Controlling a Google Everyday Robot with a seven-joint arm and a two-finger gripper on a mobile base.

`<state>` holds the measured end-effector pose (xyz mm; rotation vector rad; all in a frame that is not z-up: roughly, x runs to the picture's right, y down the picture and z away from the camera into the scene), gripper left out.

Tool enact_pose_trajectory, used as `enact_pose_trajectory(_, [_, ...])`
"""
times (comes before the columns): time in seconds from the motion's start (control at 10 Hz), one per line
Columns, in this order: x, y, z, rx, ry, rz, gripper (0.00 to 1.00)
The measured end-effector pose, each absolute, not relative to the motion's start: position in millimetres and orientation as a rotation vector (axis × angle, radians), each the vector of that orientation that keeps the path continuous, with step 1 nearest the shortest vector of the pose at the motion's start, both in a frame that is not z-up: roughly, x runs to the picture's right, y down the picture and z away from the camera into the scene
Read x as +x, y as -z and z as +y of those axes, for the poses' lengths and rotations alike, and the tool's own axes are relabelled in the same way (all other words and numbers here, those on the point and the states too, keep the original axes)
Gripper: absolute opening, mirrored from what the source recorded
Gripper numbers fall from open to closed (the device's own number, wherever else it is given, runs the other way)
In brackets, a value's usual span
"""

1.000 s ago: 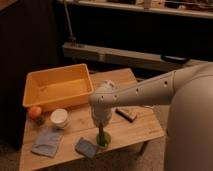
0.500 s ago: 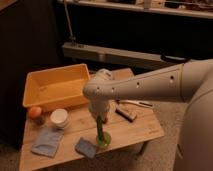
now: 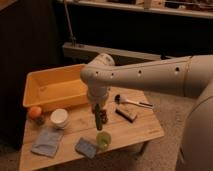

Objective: Place pepper in table surface

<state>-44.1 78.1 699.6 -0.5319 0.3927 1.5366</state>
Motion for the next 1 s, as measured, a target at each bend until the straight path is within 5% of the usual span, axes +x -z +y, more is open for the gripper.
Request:
enact_pose_trajectory(0.6, [-69.3, -768.2, 116.1, -0.626, -1.509, 0.334, 0.04])
enact_pose_trajectory(1.0, [-84.0, -783.2, 120.6, -0.702, -1.46, 0.303, 0.43])
